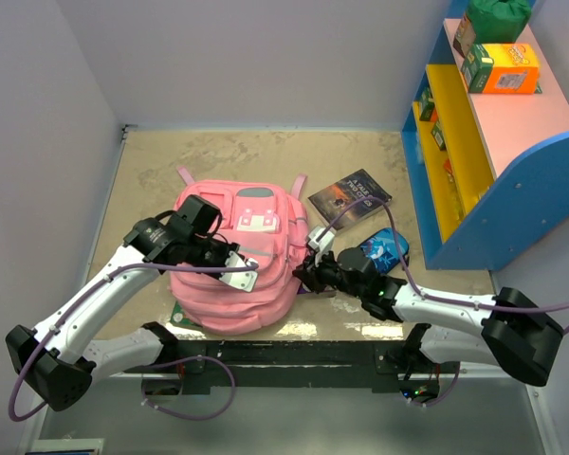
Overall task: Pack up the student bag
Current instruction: Unzip the student bag at the center of the board.
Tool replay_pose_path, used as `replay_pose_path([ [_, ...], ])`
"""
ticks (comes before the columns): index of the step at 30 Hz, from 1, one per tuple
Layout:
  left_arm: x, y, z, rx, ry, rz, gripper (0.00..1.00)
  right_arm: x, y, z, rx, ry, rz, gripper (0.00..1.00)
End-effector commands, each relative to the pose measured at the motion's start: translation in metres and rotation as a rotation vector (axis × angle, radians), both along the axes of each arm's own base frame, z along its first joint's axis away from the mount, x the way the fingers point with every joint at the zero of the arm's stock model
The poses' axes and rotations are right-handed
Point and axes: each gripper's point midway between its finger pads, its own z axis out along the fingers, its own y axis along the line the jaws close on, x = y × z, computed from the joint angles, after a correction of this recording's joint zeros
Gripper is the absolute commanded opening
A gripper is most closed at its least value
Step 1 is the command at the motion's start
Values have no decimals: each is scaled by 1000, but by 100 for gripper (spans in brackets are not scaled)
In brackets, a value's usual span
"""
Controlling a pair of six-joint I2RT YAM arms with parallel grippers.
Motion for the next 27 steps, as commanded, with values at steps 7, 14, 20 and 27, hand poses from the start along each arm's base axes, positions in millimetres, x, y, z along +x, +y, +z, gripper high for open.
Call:
replay_pose_path([
  [7, -1, 7, 7, 12, -90, -72, 0, 24, 4, 26, 38, -99, -81, 49],
  [14, -6, 17, 3, 51, -108, -87, 0, 40, 10, 21, -9, -149, -44, 51],
  [20, -6, 17, 2, 54, -101, -85, 0, 31, 28, 17, 3, -184, 86, 52],
  [27, -3, 15, 1, 48, -99, -72, 0, 19, 39, 15, 49, -185, 176, 46],
])
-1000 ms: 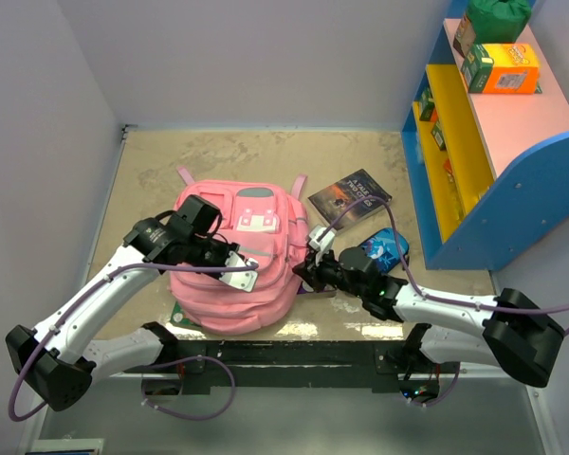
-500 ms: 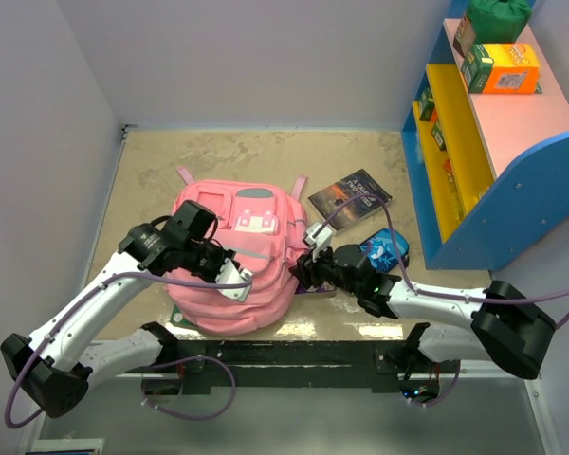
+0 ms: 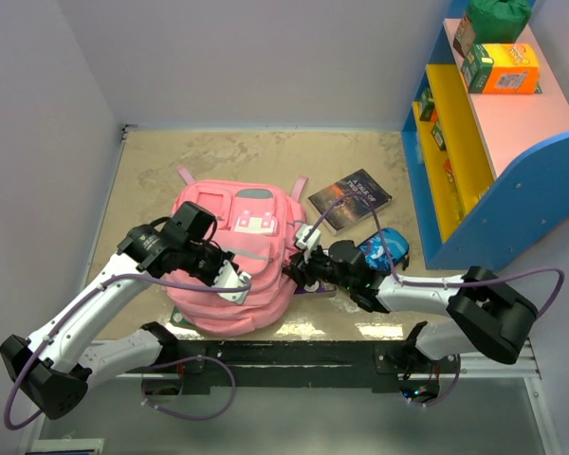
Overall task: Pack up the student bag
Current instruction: Unzip the student bag at the center of the board.
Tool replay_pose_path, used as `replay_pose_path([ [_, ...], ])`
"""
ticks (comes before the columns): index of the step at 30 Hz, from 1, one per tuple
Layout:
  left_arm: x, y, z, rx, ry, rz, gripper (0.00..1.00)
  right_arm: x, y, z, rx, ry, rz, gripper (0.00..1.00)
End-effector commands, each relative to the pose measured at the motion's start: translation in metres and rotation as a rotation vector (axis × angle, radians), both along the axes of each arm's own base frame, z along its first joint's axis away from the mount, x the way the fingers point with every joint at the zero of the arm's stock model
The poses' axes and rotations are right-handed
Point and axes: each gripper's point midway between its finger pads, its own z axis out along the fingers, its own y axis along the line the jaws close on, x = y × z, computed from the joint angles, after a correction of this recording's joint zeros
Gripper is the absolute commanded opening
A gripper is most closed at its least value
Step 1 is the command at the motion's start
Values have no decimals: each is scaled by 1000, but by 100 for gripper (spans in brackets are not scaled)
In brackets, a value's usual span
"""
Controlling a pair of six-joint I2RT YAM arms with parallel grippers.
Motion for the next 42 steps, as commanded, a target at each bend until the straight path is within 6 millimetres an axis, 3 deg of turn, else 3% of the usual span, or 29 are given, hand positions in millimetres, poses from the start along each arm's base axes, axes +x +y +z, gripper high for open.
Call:
replay_pose_path([
  [1, 5, 2, 5, 0, -31, 11, 0, -4, 18, 27, 99, -70, 91, 42],
  [7, 7, 1, 7, -6, -30, 21, 0, -5, 18, 12, 78, -44, 99, 19],
  [12, 6, 1, 8, -7, -26, 28, 0, 4, 12, 15, 71, -70, 40, 0],
  [17, 10, -4, 7, -31, -6, 65, 0, 5, 6, 32, 78, -89, 19, 0],
  [23, 25, -21, 7, -116, 61, 209, 0, -26, 9, 47, 140, -23, 78, 0],
  [30, 46, -41, 6, -215, 147, 383, 0, -65, 17, 30, 84, 78, 106, 0],
  [35, 58, -47, 7, -244, 161, 461, 0, -65, 14, 36, 64, 114, 65, 0],
  [42, 62, -36, -6, -237, 133, 517, 0, -58, -1, 41, 19, 151, -29, 0],
])
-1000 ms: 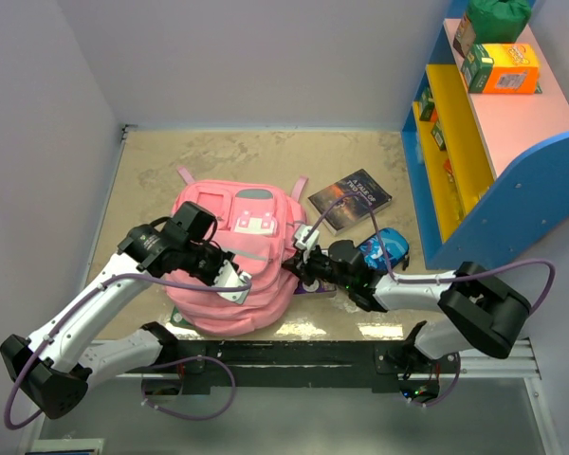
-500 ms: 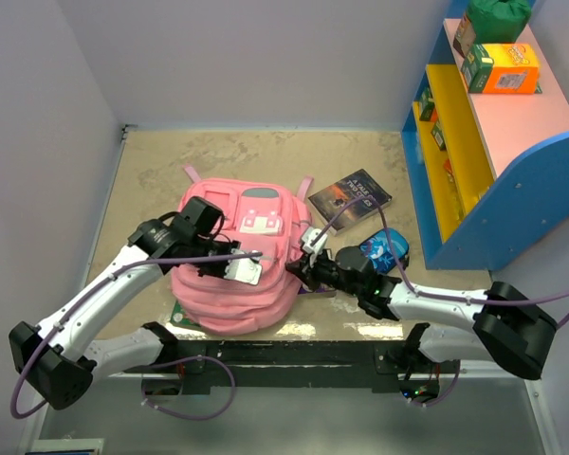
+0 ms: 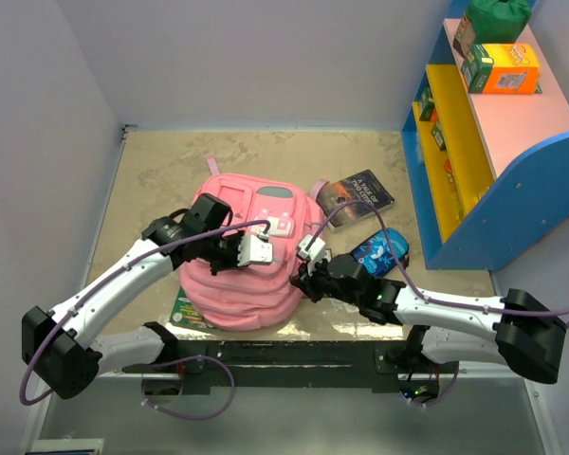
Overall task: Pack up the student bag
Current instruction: Unzip the student bag at the center of the board.
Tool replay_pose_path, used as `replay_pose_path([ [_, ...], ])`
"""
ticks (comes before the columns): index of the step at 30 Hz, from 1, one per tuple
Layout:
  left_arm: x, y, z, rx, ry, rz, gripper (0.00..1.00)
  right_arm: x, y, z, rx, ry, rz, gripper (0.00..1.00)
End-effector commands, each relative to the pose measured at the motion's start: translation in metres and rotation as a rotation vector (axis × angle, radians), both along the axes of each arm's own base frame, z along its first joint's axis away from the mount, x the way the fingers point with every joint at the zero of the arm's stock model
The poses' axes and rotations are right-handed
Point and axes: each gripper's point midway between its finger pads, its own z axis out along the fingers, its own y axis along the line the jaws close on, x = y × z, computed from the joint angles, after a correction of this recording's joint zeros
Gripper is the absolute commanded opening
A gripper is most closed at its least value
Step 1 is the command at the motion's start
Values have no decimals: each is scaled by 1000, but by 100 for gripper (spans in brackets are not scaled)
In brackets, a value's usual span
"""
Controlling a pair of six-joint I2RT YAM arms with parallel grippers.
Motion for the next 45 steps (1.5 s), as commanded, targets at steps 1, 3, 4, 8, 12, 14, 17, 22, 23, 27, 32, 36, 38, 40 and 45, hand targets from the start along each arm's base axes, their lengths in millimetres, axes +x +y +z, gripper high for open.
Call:
replay_pose_path([
  [1, 47, -7, 19, -88, -187, 141, 0, -11, 13, 35, 82, 41, 25, 0],
  [3, 48, -5, 15, -91, -181, 173, 0, -14, 15, 38, 105, 56, 29, 0],
  [4, 49, -8, 16, -110, -174, 191, 0, -15, 17, 38, 112, 61, 32, 0],
  [8, 54, -19, 17, -164, -117, 257, 0, -33, 35, 46, 153, 78, 93, 0],
  [12, 63, -34, 23, -225, -35, 345, 0, -47, 51, 51, 170, 76, 104, 0],
  [14, 67, -39, 26, -247, -10, 379, 0, -55, 59, 56, 193, 74, 106, 0],
  [17, 73, -48, 28, -277, 65, 452, 0, -53, 66, 70, 237, 37, 63, 0],
  [22, 80, -69, 43, -365, 182, 515, 0, -42, 82, 98, 286, -46, 14, 0],
  [23, 82, -74, 51, -390, 199, 527, 0, -40, 86, 95, 272, -54, 6, 0],
  [27, 85, -88, 62, -459, 245, 530, 0, -43, 110, 103, 267, -89, 36, 0],
  [32, 89, -104, 74, -520, 312, 527, 0, -58, 137, 90, 224, -117, 86, 0],
  [36, 94, -119, 85, -575, 361, 509, 0, -71, 164, 93, 221, -153, 137, 0],
  [38, 96, -124, 94, -600, 365, 499, 0, -75, 176, 87, 204, -168, 176, 0],
  [40, 98, -127, 99, -616, 368, 491, 0, -73, 192, 84, 190, -185, 194, 0],
  [45, 97, -129, 110, -656, 383, 479, 0, -77, 231, 83, 205, -202, 249, 1],
])
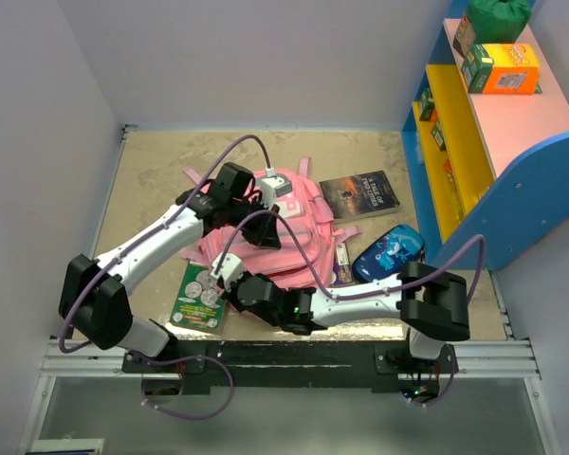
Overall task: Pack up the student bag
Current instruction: Unzip the student bag at the center of the board.
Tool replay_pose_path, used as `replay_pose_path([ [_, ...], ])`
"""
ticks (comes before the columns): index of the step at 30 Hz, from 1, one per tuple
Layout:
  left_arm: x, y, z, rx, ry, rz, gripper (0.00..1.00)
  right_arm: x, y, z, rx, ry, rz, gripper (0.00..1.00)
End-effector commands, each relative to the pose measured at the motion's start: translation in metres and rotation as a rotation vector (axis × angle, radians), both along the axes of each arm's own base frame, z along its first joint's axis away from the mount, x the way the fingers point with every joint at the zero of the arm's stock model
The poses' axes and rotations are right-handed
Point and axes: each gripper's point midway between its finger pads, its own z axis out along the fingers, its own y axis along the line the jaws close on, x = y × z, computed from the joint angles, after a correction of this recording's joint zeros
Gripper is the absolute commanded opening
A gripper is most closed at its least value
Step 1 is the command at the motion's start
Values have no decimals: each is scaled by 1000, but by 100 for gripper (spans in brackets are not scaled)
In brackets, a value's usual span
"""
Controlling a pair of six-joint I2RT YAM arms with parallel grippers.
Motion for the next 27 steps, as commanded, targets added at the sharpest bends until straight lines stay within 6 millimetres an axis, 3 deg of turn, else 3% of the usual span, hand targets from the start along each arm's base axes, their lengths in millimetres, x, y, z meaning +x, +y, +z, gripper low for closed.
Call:
replay_pose_path([
  [1, 48, -40, 95, -289, -271, 8, 0, -52, 74, 50, 193, -2, 264, 3],
  [2, 48, -39, 98, -290, -285, 6, 0, -51, 79, 41, 176, 0, 261, 4],
  [5, 51, -33, 102, -274, -332, -5, 0, -42, 77, 56, 196, -20, 219, 11],
  [8, 51, -23, 105, -239, -396, -22, 0, -27, 53, 61, 209, -18, 104, 23],
  [9, 55, -19, 106, -219, -426, -1, 0, -23, 40, 68, 217, -16, 71, 33],
  [10, 56, -17, 108, -214, -443, 7, 0, -21, 32, 73, 237, 17, 27, 38],
  [11, 59, -14, 111, -194, -499, -9, 0, -11, 16, 64, 186, 28, -59, 40],
  [12, 64, -9, 110, -162, -515, 11, 0, -7, 7, 75, 199, 51, -108, 43],
  [13, 67, -7, 117, -152, -539, 23, 0, -5, 0, 74, 206, 105, -170, 43],
  [14, 71, -4, 117, -128, -563, 23, 0, 2, -20, 57, 111, 115, -250, 43],
  [16, 75, 4, 112, -81, -569, 47, 0, 8, -38, 56, 110, 187, -366, 48],
  [17, 76, 6, 112, -68, -587, 44, 0, 9, -58, 44, 32, 195, -417, 52],
  [19, 75, 10, 104, -47, -586, 47, 0, 14, -85, 48, 89, 241, -556, 61],
  [21, 76, 14, 102, -35, -603, 52, 0, 22, -127, 34, 36, 236, -683, 68],
  [22, 76, 16, 101, -27, -608, 56, 0, 24, -140, 34, 103, 290, -763, 71],
  [23, 75, 19, 98, -15, -611, 57, 0, 29, -170, 32, 76, 302, -836, 73],
  [25, 78, 23, 92, 6, -614, 69, 0, 32, -200, 24, 135, 370, -961, 77],
  [26, 80, 27, 91, 15, -618, 78, 0, 36, -228, 26, 141, 381, -1033, 79],
  [27, 81, 29, 89, 21, -621, 86, 0, 37, -247, 15, 132, 399, -1090, 83],
])
